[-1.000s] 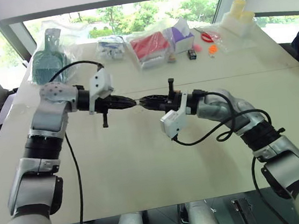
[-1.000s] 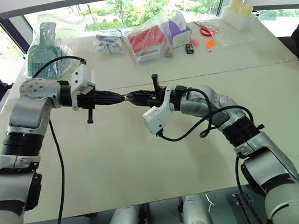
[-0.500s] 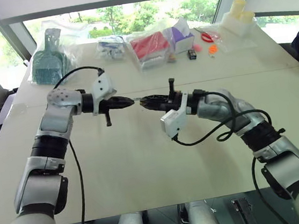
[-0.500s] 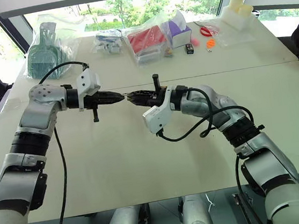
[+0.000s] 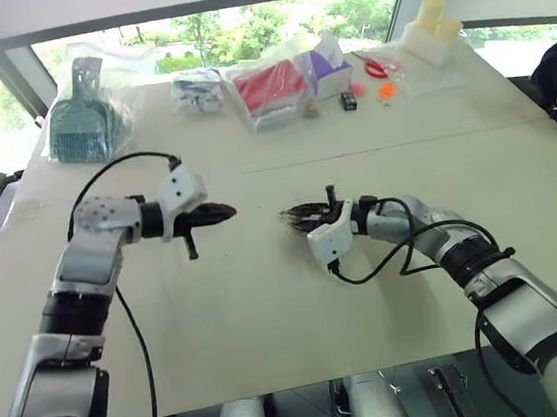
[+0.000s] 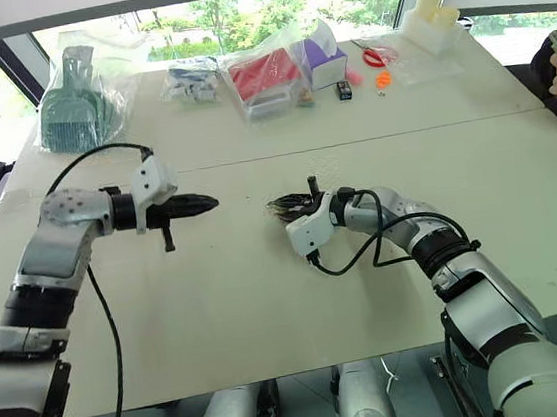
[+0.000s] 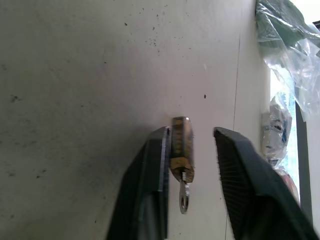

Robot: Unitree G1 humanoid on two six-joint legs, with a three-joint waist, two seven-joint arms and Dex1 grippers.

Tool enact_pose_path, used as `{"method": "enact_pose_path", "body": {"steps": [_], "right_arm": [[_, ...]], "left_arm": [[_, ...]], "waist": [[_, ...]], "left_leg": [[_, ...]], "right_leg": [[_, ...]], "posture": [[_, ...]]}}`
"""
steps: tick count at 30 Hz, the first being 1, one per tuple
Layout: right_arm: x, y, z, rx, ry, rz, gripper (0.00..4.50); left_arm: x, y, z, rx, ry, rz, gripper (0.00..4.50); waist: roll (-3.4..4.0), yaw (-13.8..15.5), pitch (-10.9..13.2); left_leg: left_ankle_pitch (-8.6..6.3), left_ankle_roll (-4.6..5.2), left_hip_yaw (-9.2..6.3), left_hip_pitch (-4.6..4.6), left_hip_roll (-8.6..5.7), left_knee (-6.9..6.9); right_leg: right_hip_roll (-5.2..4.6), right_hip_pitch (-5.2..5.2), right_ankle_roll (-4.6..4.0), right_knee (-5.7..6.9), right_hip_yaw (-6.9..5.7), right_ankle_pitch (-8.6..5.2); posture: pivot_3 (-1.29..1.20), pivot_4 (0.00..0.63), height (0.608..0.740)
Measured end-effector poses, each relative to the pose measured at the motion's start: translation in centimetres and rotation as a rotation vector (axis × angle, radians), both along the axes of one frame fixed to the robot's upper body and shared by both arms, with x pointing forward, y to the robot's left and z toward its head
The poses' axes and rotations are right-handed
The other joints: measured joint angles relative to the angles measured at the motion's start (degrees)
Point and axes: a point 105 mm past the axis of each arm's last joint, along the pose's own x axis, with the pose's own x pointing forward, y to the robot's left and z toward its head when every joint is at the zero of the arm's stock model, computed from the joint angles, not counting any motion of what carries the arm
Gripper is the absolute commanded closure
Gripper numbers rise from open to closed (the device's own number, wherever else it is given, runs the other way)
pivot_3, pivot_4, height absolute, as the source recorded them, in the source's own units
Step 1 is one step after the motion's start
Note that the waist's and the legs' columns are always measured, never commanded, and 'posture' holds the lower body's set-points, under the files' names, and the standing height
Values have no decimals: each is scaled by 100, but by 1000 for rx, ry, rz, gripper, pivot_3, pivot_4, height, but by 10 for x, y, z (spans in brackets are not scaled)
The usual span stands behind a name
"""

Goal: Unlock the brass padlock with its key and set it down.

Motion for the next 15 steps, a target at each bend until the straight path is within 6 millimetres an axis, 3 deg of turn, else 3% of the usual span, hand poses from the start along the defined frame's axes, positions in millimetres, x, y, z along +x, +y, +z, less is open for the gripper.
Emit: {"method": "enact_pose_path", "body": {"steps": [1, 3, 6, 10, 15], "right_arm": [[0, 1, 3, 10, -1, 4, 908], [-5, 5, 9, 22, 3, 27, 36], [-16, 2, 9, 28, 60, 43, 36], [-29, -23, 10, 73, 272, -71, 36], [-34, -47, 37, 277, 528, -246, 36]], "left_arm": [[-1, 0, -1, -4, 3, 9, 4500], [-2, 3, 1, -15, 1, 35, 4500], [-6, 9, 1, -15, 15, 61, 4500], [-14, 15, -5, 12, 51, 72, 4500], [-19, 14, -6, 2, 64, 65, 4500]], "waist": [[0, 2, 0], [0, 5, 0], [1, 41, -1], [1, 68, 0], [2, 55, 0]], "left_leg": [[0, 0, -1, 3, 2, 0], [-3, 4, -3, 6, 3, 1], [-5, 9, -7, 8, 2, 1], [-17, 29, -8, 8, 0, 6], [-20, 33, -10, 15, 4, 5]], "right_leg": [[0, 3, 0, 0, 0, 0], [0, 6, 0, 0, 1, 0], [-1, 12, 0, -2, 0, 0], [-6, 17, 0, -4, -1, 0], [-5, 18, -2, 2, -2, 0]], "posture": [[0, 150, 740], [0, 150, 740], [0, 150, 740], [0, 150, 740], [0, 150, 740]]}}
